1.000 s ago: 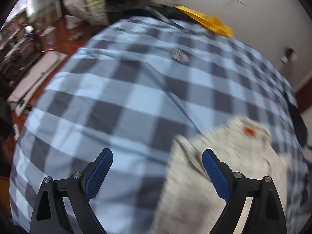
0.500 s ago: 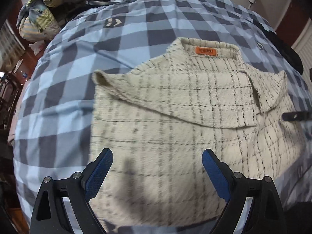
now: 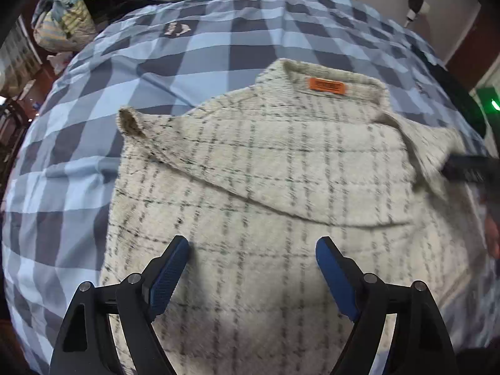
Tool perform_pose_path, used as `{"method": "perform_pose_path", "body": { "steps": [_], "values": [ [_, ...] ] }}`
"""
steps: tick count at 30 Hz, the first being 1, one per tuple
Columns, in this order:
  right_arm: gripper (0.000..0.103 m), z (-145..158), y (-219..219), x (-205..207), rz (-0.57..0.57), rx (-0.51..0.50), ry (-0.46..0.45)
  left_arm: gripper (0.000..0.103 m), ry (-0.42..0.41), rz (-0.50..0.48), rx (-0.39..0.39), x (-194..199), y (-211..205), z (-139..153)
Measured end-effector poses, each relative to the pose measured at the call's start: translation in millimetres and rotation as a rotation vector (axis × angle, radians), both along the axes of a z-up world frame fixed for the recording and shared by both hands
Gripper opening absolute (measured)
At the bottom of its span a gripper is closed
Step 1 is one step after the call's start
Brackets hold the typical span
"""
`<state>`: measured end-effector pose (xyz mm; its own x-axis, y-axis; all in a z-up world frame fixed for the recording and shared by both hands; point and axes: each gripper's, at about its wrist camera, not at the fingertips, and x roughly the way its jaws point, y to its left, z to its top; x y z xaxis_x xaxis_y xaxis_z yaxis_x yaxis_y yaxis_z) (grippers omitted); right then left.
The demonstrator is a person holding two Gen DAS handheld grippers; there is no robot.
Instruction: Fold small clothes
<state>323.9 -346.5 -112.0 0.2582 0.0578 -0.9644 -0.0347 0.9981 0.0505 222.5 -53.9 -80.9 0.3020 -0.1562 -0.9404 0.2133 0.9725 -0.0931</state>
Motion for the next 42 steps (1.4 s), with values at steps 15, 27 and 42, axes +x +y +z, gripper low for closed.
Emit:
{"method": "perform_pose_path", "body": {
  "steps": [15,27,42],
  "values": [
    [0.075,51,-21,38,-0.277,0.186,-0.179,0.084,-0.019,0.051,-0.014,68,-11,-7],
    [0.075,52,-29,-28,-0.309,0.315,-0.103,0.084,-0.137,0.402,0.129,188,47,5],
    [0.075,39,-54,-118,-0.392,0.216,-0.067,0.084,-0.194,0.014,0.258,-14,68,29]
  ]
}}
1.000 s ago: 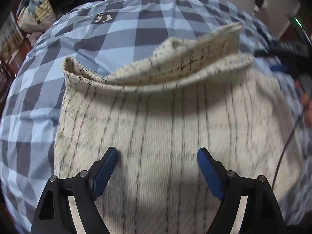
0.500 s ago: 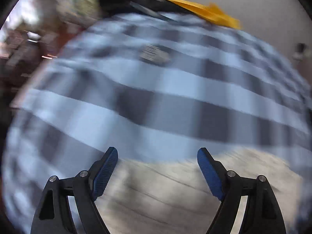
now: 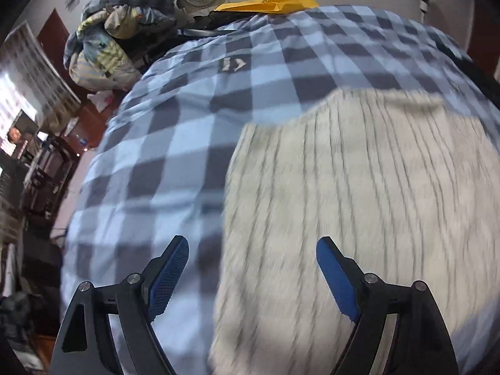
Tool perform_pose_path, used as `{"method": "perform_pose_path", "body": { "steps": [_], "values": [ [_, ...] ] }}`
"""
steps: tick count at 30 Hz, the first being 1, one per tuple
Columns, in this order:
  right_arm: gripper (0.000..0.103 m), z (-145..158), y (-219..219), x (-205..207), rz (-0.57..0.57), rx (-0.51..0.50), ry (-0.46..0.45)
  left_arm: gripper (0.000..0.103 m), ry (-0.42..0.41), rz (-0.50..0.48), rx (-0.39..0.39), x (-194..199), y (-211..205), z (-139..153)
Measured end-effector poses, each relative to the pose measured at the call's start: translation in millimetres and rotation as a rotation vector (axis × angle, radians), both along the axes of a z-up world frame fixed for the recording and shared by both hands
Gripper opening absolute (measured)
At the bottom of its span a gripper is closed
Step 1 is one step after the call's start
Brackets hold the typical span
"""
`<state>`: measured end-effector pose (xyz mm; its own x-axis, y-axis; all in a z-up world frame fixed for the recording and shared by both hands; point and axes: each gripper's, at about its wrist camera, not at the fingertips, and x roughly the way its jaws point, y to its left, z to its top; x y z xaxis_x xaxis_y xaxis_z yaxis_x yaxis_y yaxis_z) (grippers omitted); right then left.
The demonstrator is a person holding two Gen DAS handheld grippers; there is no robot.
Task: Fold small clothes
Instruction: 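Grasp the folded shirt edge with both grippers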
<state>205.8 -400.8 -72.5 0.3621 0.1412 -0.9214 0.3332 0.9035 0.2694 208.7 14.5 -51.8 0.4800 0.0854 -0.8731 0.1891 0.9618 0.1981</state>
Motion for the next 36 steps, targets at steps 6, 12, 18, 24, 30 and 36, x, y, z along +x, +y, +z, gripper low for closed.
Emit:
{"method": "perform_pose_path", "body": {
  "steps": [6,12,18,24,30,36],
  "values": [
    [0.075,-9,-95,-67,-0.062,0.17,-0.032,0.095,0.022,-0.013,-0.132,-45,59,14],
    [0.075,-35,-113,-89,0.046,0.228,0.01,0.095,0.181,0.15,-0.359,-48,110,-20],
    [0.075,-49,-82,-84,0.181,0.274,-0.022,0.095,0.251,0.105,-0.549,-47,117,-45],
    [0.075,-46,-66,-72,0.325,0.23,-0.125,0.095,0.269,0.062,-0.593,-49,108,-50],
    [0.071,-54,-34,-53,0.535,0.225,-0.108,0.095,0.295,-0.025,-0.546,-49,78,-54],
    [0.051,-43,-20,-65,0.64,0.218,-0.115,0.095,0.317,-0.109,-0.522,-50,52,-61]
  ]
}}
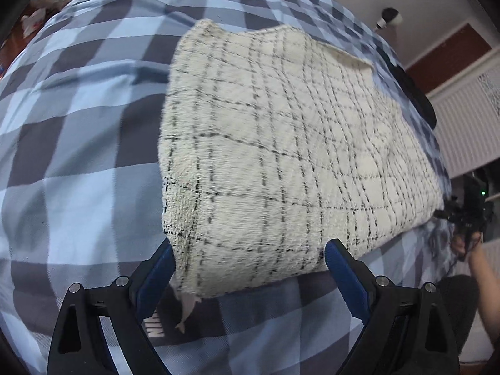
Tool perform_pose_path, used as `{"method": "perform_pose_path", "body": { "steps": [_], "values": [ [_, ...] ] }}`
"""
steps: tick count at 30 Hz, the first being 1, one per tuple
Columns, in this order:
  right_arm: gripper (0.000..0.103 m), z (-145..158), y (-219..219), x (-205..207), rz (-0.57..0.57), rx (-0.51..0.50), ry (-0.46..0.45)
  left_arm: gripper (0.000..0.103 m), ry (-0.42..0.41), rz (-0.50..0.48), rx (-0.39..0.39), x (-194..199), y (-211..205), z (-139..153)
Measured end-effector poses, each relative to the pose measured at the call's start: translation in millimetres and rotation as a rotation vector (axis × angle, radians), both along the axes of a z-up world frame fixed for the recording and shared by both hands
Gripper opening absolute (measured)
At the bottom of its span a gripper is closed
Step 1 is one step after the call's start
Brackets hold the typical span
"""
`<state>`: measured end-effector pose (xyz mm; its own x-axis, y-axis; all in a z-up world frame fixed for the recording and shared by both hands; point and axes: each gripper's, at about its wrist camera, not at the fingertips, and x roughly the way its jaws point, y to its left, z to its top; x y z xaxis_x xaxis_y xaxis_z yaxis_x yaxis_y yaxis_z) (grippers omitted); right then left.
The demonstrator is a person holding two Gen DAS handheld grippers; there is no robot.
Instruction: Fold small clothes
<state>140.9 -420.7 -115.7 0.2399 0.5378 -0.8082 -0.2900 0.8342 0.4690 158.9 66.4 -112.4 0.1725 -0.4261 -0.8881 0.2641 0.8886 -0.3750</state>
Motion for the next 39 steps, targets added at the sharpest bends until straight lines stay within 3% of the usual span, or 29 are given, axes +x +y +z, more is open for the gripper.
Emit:
{"method": "perform_pose_path", "body": {
  "steps": [1,4,6,7,8,10,16,19,26,29,32,34,36,38,39],
  "values": [
    [0.035,0,-2,-4,0.009,-0.01,-0.008,0.095,0.004,-0.004,-0.002,1,-2,-2],
    [0.018,5,0,-14,0.019,-0.042,-0.027,0.095,0.012,0.002,0.006,4,-5,-8],
    [0.013,6,5,-18,-0.001,-0.078,-0.054,0.093,0.001,0.003,0.012,5,-7,-9],
    [0.011,8,6,-18,-0.013,-0.083,-0.061,0.084,-0.011,0.005,0.012,4,-7,-8],
    [0.011,12,4,-18,-0.04,-0.096,-0.073,0.06,-0.022,0.005,0.006,5,-7,-6],
    [0.01,19,9,-17,-0.071,-0.109,-0.1,0.042,-0.008,0.001,-0.012,6,-7,-7],
    [0.008,29,-18,-23,-0.11,-0.044,-0.133,0.023,0.006,0.028,-0.077,3,-3,3],
    [0.008,29,-30,-26,-0.156,-0.025,-0.126,0.015,0.033,0.052,-0.1,4,4,4],
    [0.008,7,-23,-19,-0.209,-0.108,-0.019,0.011,0.074,0.158,0.03,-4,23,1],
    [0.008,11,-23,-20,-0.231,-0.153,-0.004,0.008,0.033,0.234,0.231,-7,48,7],
    [0.016,10,-32,-17,-0.279,-0.166,0.097,0.008,0.052,0.282,0.154,-8,72,13],
    [0.023,15,-37,-20,-0.338,-0.219,0.141,0.008,0.014,0.258,0.089,-10,75,23],
    [0.024,30,-44,-26,-0.407,-0.237,0.118,0.008,0.001,0.201,0.085,-10,69,22],
    [0.033,52,-44,-33,-0.477,-0.253,0.075,0.008,0.02,0.134,0.111,-8,61,12],
    [0.043,66,-38,-37,-0.498,-0.232,0.046,0.008,0.033,0.12,0.122,-6,55,6]
  ]
}}
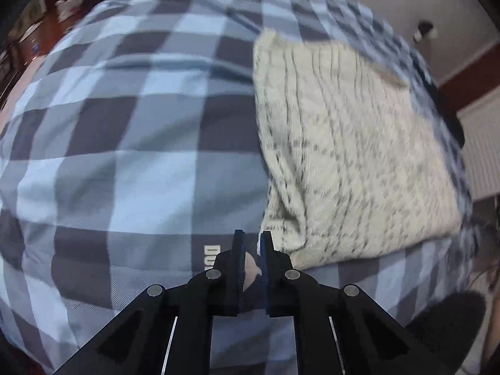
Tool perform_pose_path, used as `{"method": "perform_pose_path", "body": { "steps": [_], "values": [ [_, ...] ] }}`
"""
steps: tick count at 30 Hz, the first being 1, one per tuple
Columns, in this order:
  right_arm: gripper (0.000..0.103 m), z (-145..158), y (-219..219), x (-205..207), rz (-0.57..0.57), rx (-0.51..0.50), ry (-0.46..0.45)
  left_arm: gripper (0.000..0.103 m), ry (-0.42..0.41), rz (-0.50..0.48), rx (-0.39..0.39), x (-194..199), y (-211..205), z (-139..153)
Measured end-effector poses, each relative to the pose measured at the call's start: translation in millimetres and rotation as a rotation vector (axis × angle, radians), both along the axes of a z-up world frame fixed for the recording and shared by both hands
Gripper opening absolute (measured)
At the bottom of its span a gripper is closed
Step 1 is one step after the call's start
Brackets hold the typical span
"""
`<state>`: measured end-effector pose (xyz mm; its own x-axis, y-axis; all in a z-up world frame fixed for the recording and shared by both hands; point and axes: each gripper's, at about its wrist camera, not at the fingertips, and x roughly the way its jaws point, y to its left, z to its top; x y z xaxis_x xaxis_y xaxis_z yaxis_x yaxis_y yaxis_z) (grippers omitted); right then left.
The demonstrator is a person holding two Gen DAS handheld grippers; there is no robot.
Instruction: Fold small clothes
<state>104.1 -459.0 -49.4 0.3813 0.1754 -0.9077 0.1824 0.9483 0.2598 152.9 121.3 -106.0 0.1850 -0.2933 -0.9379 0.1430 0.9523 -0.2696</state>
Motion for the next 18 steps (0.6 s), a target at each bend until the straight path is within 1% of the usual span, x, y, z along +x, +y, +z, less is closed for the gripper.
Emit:
{"method": "perform_pose_path", "body": {
  "steps": [1,3,5,6,7,8,9,11,12,14,16,18],
  "values": [
    [0.049,7,5,-2,-0.004,0.015,-0.022,0.008,0.011,-0.009,0.003,3,-9,-5],
    [0.051,28,28,-5,-0.009,0.068,-0.085,0.008,0.022,-0.03,-0.011,5,-13,-13],
    [0.052,45,54,-8,-0.026,0.159,-0.167,0.008,0.003,-0.042,-0.021,7,-17,-14],
    [0.056,50,69,-9,-0.025,0.217,-0.215,0.008,-0.013,-0.054,-0.029,7,-20,-13],
    [0.061,52,78,-10,-0.027,0.245,-0.243,0.008,-0.027,-0.072,-0.039,7,-24,-13],
    [0.063,53,94,-13,-0.046,0.268,-0.295,0.008,-0.034,-0.084,-0.046,8,-26,-14],
    [0.064,51,106,-15,-0.064,0.272,-0.332,0.009,-0.039,-0.104,-0.049,8,-30,-15],
    [0.064,44,125,-16,-0.068,0.276,-0.373,0.009,-0.043,-0.142,-0.007,8,-37,-17],
    [0.064,42,133,-12,-0.058,0.259,-0.359,0.009,-0.048,-0.152,0.008,8,-39,-18],
    [0.064,43,150,-6,0.006,0.191,-0.355,0.009,-0.059,-0.18,0.025,9,-44,-19],
    [0.064,44,157,-6,0.048,0.111,-0.358,0.009,-0.058,-0.203,0.011,8,-47,-18],
    [0.064,33,159,-5,0.067,0.095,-0.327,0.009,-0.066,-0.222,0.008,7,-48,-17]
  ]
}}
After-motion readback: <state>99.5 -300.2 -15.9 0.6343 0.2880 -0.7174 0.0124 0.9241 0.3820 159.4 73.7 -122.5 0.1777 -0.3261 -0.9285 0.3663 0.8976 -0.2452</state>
